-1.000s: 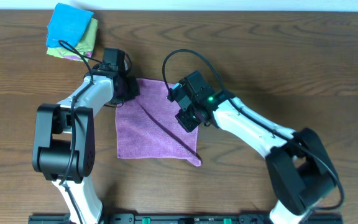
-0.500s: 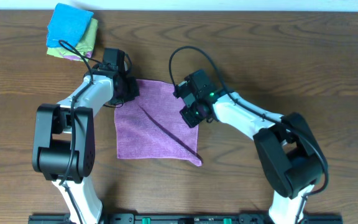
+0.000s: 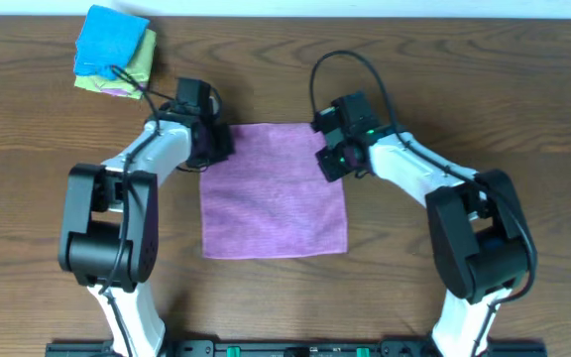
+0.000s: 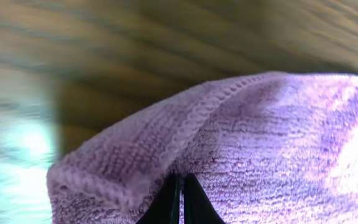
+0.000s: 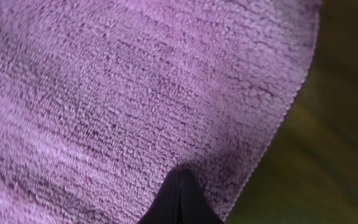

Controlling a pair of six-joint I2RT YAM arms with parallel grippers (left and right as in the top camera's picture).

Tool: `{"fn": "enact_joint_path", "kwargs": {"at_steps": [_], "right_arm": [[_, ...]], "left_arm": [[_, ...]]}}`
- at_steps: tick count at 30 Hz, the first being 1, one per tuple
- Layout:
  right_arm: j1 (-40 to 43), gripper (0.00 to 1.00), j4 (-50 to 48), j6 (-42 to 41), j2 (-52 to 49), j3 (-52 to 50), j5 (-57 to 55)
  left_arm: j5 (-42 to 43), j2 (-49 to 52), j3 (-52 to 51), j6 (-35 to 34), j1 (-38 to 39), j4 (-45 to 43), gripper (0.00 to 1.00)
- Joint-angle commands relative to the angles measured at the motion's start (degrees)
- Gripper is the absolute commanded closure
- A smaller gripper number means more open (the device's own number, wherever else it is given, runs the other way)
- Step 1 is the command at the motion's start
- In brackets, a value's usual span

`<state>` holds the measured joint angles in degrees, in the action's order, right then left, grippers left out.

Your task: Fold the cloth

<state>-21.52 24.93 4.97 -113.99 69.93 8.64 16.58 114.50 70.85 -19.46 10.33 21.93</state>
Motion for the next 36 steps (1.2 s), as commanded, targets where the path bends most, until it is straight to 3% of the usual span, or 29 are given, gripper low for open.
{"fn": "enact_joint_path", "kwargs": {"at_steps": [1, 8, 23, 30, 34, 35, 36], "right_arm": [[0.87, 0.99, -0.44, -0.66, -1.44, 0.92, -1.73], [1.90, 0.99, -1.46, -0.68, -1.44, 1.55, -1.81], [3.96, 0.99, 7.48, -1.53, -1.46, 1.55, -7.58], [4.20, 0.99, 6.64, -2.60, -1.11, 2.43, -4.00], [4.20, 0.52, 7.69, -5.18, 2.34, 5.92, -1.09], [4.20, 0.46, 8.13, -5.18, 3.61, 6.67, -1.09], [4.20, 0.41, 8.59, -5.16, 4.74, 7.23, -1.09]], "left_arm": [[0.85, 1.44, -0.11, 0.17, 1.81, -1.33, 0.94], [0.81, 1.44, 1.81, 0.20, 2.23, -2.99, 0.94], [1.11, 1.14, 2.16, 0.20, 2.23, -1.68, 0.92], [1.49, 0.83, 2.19, 0.17, 2.23, -0.87, 0.94], [1.01, -2.51, 2.89, 0.22, 1.92, 0.61, 0.94], [1.05, -3.54, 2.93, 0.24, 1.77, 0.74, 0.89], [1.14, -4.66, 2.93, 0.22, 1.64, 0.76, 0.76]]}}
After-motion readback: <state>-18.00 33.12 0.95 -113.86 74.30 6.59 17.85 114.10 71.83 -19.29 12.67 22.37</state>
